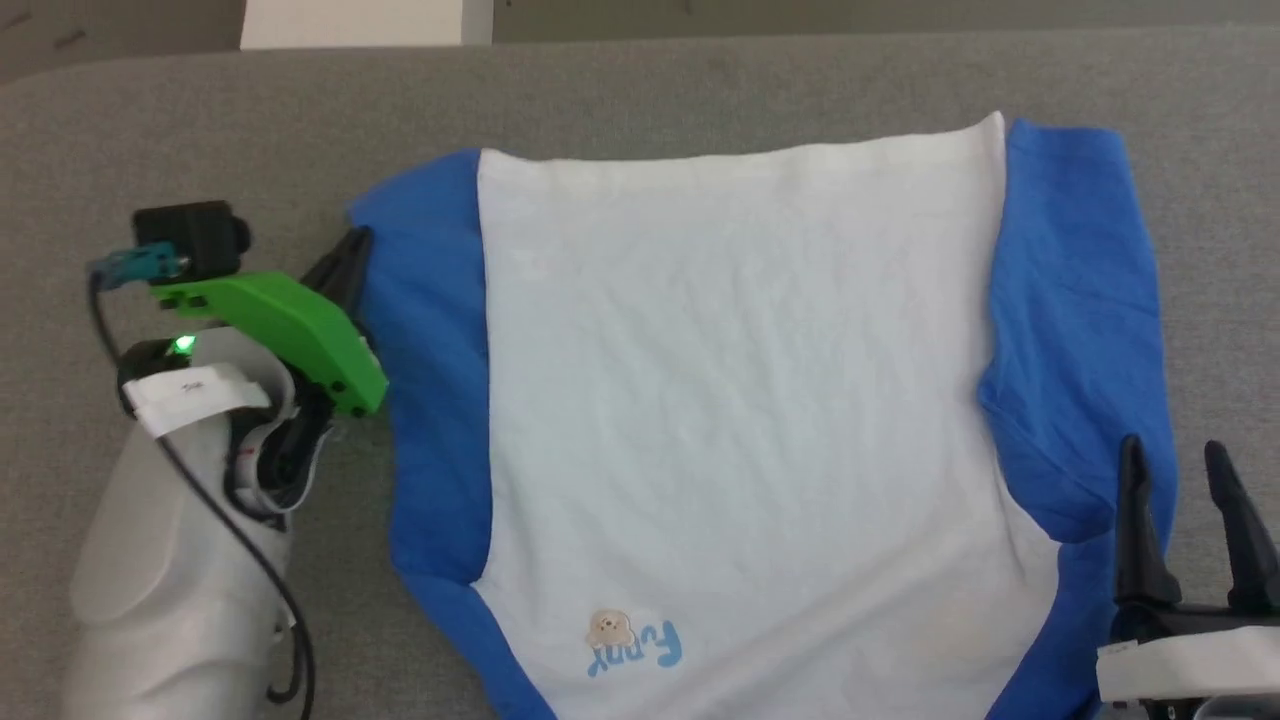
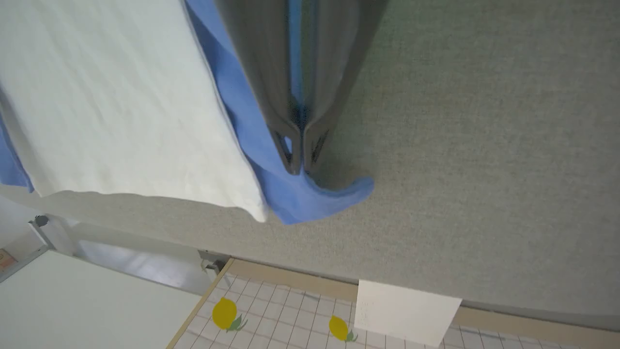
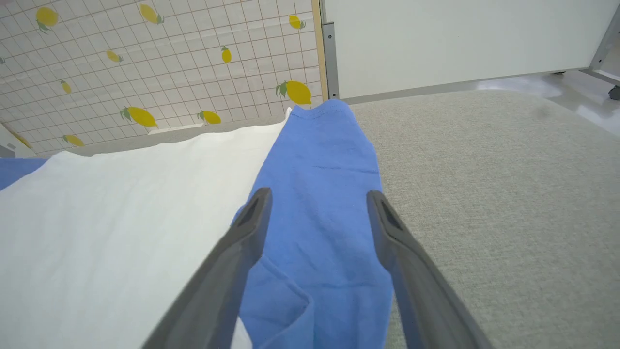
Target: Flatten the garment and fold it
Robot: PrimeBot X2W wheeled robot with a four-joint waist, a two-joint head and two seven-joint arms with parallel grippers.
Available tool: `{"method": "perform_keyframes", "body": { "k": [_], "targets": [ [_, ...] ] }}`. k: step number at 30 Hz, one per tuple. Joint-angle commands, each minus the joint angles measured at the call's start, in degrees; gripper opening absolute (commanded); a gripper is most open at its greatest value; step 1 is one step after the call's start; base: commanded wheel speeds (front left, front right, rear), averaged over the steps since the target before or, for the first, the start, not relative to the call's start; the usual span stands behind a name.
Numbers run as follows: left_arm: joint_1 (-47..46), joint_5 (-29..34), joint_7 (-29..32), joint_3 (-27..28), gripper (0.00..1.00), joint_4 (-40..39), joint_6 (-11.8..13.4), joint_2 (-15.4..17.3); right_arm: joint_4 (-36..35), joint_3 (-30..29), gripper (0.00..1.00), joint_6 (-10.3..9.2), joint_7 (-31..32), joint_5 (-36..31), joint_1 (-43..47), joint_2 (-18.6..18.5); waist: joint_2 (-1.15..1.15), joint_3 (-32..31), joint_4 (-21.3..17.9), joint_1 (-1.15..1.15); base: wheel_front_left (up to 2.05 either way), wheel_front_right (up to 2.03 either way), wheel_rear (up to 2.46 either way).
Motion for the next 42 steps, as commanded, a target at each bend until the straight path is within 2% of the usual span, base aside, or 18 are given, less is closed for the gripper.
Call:
{"method": "perform_keyframes", "body": {
  "k": [1,14,20,24,28,33,42],
  "targets": [
    [1.77,-0.91,0.33,0.72,0.00,-2.09,0.23,0.94,0.42,0.29,1.00,-0.08,-0.52,0.62,0.55,0.03,0.00,-3.19,-0.11,-0.01,0.00,0.00,0.00],
    [17.22,-4.18,4.80,5.60,0.00,-28.52,4.92,4.57,4.00,1.89,1.00,-0.08,-2.23,2.66,1.68,0.03,0.00,-9.69,0.27,-0.01,0.00,0.00,0.00],
    [23.71,-3.85,5.83,8.49,0.00,-38.86,7.47,6.28,5.03,1.84,1.00,-0.08,-2.80,3.13,2.27,0.03,0.00,-11.73,0.12,-0.01,0.00,0.00,0.00],
    [27.01,-1.50,5.76,7.41,0.00,-43.72,8.48,6.37,5.40,1.33,1.00,-0.08,-2.98,3.33,3.07,0.03,0.00,-12.89,0.68,-0.01,0.00,0.00,0.00],
    [28.68,3.29,5.80,2.24,0.00,-46.48,9.23,5.38,5.54,0.94,1.00,-0.08,-2.91,3.32,3.55,0.03,0.00,-13.80,1.40,-0.01,0.00,0.00,0.00],
    [28.98,9.70,5.83,-8.31,0.00,-47.13,9.27,1.92,5.14,0.53,1.00,-0.08,-2.62,3.13,3.76,0.03,0.00,-14.38,2.39,-0.01,0.00,0.00,0.00],
    [25.47,15.35,6.47,-26.54,0.00,-42.42,3.65,-4.42,4.38,-0.50,1.00,-0.08,-2.12,3.01,4.52,0.03,0.00,-14.81,3.46,-0.01,0.00,0.00,0.00]
  ]
}}
